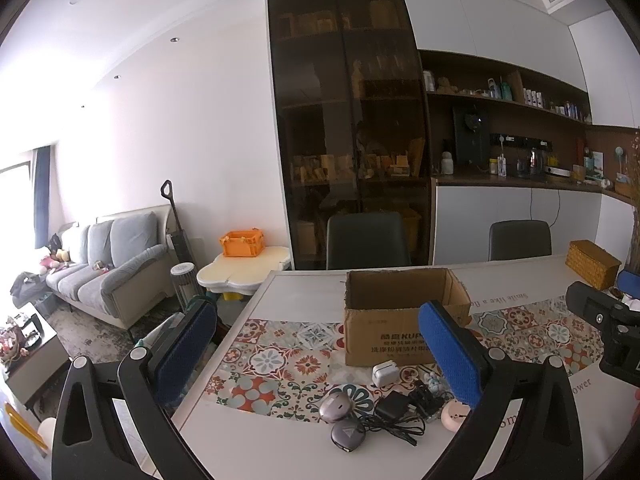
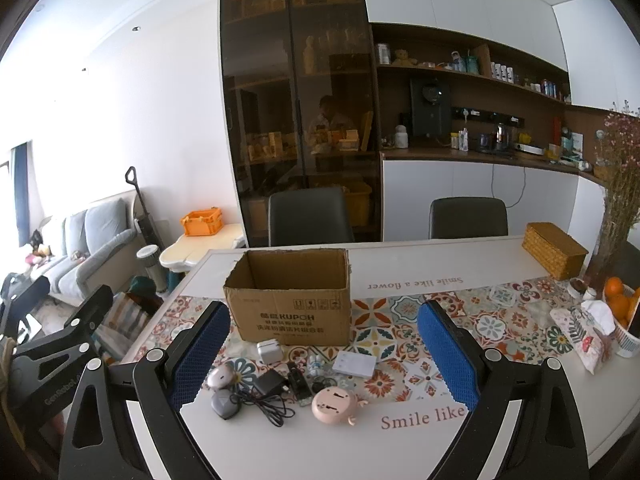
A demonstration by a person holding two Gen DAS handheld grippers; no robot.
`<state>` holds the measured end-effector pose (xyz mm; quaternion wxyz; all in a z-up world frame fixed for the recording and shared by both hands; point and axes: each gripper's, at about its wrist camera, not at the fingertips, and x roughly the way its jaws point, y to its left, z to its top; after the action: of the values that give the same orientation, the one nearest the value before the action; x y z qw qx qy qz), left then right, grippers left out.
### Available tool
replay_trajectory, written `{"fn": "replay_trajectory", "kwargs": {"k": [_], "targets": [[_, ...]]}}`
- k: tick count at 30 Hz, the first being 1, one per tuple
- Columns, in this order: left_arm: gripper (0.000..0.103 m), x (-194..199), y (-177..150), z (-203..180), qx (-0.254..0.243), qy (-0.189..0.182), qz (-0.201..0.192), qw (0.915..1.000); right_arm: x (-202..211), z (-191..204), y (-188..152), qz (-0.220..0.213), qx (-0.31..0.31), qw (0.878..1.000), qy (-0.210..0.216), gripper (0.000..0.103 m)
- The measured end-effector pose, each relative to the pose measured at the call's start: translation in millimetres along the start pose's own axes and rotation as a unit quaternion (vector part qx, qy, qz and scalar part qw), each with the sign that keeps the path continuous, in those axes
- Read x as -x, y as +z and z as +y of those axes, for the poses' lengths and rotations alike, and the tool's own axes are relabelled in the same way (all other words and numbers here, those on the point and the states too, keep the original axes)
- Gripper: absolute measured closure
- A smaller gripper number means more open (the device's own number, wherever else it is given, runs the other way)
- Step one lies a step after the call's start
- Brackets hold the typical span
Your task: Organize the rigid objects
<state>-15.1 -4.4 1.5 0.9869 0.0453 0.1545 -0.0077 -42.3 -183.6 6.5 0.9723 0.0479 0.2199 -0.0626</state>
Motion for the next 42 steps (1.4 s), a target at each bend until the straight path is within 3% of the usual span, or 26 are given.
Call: {"fn": "replay_trajectory", "kwargs": {"k": [33, 42], "targets": [[0.0, 0.2, -4.0, 1.1, 0.0, 0.004, 0.004, 1.0, -4.3, 1.4, -6.2, 0.005, 0.0, 1.0, 0.003, 0.008], [0.0, -12.2, -11.8, 0.0, 0.004, 0.008, 0.034, 0.9994, -16.3, 3.4, -17.1, 0.019, 0.002, 1.0, 0.009, 0.008]]}}
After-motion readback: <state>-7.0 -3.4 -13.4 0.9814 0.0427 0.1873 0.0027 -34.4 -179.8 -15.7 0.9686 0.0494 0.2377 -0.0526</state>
